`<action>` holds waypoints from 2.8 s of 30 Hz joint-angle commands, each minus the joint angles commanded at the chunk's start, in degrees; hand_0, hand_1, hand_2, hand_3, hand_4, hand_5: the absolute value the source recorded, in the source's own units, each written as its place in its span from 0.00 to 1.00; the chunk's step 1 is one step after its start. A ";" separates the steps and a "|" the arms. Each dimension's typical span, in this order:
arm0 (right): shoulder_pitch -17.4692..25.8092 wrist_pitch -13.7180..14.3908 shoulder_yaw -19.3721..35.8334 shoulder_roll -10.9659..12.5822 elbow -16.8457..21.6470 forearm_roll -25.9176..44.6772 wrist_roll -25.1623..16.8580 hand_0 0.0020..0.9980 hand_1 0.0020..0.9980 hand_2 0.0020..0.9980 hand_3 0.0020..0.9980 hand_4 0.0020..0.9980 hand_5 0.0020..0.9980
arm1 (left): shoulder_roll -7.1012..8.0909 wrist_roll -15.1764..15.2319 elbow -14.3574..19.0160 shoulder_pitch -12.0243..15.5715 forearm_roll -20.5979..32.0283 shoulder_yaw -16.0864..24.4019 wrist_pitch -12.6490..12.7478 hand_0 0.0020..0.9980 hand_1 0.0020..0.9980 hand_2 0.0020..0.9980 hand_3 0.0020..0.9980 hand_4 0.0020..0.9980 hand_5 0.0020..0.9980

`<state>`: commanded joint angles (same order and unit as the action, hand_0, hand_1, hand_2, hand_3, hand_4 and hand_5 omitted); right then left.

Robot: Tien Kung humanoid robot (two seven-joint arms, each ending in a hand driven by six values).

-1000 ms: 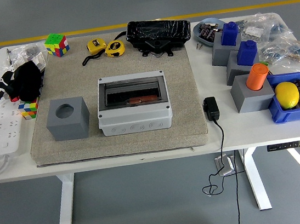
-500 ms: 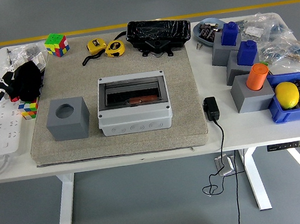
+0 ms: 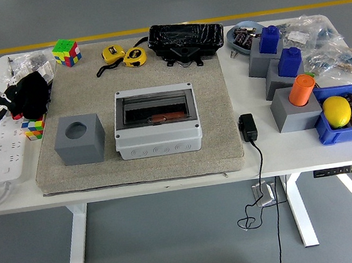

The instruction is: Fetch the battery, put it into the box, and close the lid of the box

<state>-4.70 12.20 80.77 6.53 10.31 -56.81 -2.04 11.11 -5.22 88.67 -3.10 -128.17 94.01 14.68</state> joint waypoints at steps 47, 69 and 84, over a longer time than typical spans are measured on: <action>-0.35 0.16 7.84 -0.94 0.00 -5.52 0.48 0.88 0.81 0.75 0.78 1.00 1.00 | -1.92 19.44 -6.49 -0.73 66.25 2.71 -13.89 0.86 0.87 0.83 0.82 1.00 1.00; -3.98 0.17 9.81 -0.49 0.00 -9.30 1.18 0.88 0.80 0.75 0.78 1.00 1.00 | -4.46 22.29 -6.81 2.08 72.09 5.18 -10.33 0.82 0.83 0.78 0.78 1.00 1.00; -4.44 0.34 11.13 -1.19 0.00 -9.99 1.02 0.88 0.80 0.75 0.78 1.00 1.00 | -3.91 21.36 -6.55 1.26 70.06 4.78 -9.35 0.82 0.83 0.78 0.78 1.00 1.00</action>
<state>-9.14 12.55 91.91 5.34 10.31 -66.81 -1.02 7.19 16.14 82.12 -1.84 -58.11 98.79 5.33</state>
